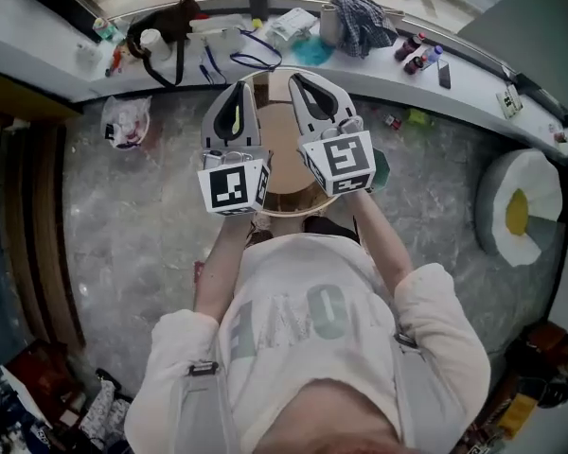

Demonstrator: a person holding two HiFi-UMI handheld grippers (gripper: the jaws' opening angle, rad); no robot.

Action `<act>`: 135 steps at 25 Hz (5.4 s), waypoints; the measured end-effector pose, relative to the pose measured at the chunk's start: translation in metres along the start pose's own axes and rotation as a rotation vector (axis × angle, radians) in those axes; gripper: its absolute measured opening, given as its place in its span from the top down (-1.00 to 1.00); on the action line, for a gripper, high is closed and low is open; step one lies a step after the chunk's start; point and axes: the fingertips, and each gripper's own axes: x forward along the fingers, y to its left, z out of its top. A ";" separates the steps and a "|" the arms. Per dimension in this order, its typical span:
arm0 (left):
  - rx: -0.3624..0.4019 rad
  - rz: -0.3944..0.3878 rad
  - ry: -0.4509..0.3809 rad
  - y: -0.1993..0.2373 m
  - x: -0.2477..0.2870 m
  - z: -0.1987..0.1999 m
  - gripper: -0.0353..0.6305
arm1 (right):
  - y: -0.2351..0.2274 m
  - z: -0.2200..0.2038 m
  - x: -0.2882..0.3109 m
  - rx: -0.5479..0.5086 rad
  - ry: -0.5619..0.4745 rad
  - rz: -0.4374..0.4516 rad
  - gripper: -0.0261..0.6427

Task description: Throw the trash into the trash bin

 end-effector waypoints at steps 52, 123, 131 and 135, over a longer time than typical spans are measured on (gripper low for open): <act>-0.060 0.537 0.339 0.186 -0.123 -0.296 0.86 | 0.065 -0.518 0.246 0.544 0.796 -0.054 0.48; -0.108 -0.461 0.408 -0.362 0.046 -0.407 0.86 | -0.309 -0.502 -0.276 0.022 0.314 -0.702 0.48; -0.113 -0.479 0.425 -0.361 0.037 -0.429 0.86 | -0.292 -0.559 -0.275 0.066 0.395 -0.697 0.41; -0.112 -0.472 0.422 -0.348 0.035 -0.379 0.86 | -0.280 -0.505 -0.278 0.114 0.379 -0.711 0.19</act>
